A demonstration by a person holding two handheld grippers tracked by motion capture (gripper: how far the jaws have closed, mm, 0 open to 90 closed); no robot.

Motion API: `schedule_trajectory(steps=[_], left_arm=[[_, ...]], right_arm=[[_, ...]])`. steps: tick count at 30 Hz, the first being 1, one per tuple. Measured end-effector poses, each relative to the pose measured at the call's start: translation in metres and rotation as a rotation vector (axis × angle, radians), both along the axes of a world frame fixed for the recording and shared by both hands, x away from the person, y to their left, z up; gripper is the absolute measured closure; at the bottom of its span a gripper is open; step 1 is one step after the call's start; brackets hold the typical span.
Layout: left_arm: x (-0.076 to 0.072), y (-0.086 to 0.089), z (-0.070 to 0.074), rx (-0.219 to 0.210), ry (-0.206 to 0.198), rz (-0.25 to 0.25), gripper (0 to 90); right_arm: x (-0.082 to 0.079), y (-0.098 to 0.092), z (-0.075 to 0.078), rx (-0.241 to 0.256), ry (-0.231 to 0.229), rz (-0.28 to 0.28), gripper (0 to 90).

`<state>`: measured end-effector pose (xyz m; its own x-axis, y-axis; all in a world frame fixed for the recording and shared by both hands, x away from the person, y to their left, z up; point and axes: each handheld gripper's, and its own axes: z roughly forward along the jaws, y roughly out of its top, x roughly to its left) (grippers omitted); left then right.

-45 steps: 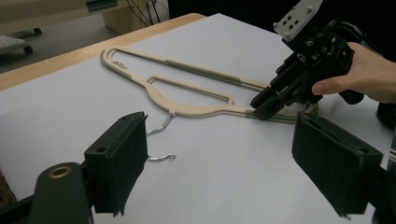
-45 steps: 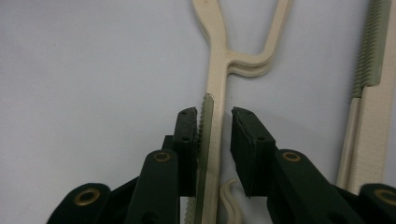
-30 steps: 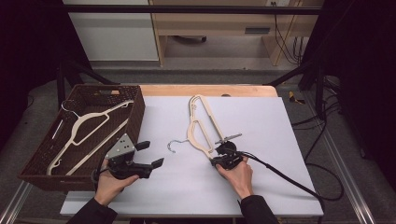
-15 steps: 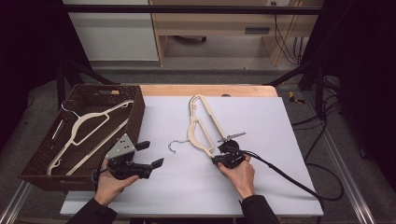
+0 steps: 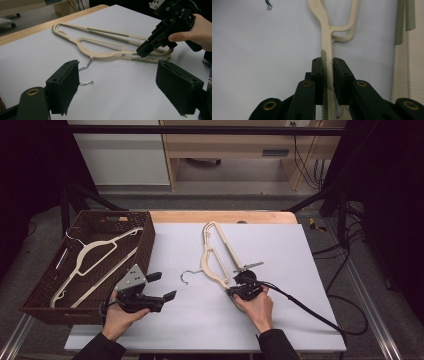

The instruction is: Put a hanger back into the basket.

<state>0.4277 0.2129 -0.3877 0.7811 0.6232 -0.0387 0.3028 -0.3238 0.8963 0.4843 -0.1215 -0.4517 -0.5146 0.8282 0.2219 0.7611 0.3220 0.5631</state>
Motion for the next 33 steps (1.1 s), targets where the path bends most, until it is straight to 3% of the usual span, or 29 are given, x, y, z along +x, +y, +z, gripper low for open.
schedule_trajectory(steps=[9,18,23,33], left_arm=[[0.000,-0.008,-0.006,0.021,0.011,-0.015,18.7],[0.004,-0.027,-0.018,0.078,0.032,-0.033,18.8],[0.013,-0.044,-0.018,0.107,0.031,-0.042,19.4],[0.042,-0.092,-0.021,0.217,-0.014,-0.093,23.2]], right_arm=[[-0.001,-0.011,0.011,0.063,-0.008,-0.011,80.3],[-0.002,-0.017,0.017,0.097,-0.012,0.004,80.3],[-0.004,-0.019,0.023,0.117,-0.011,0.006,80.3],[-0.006,-0.023,0.028,0.124,-0.011,0.020,80.2]])
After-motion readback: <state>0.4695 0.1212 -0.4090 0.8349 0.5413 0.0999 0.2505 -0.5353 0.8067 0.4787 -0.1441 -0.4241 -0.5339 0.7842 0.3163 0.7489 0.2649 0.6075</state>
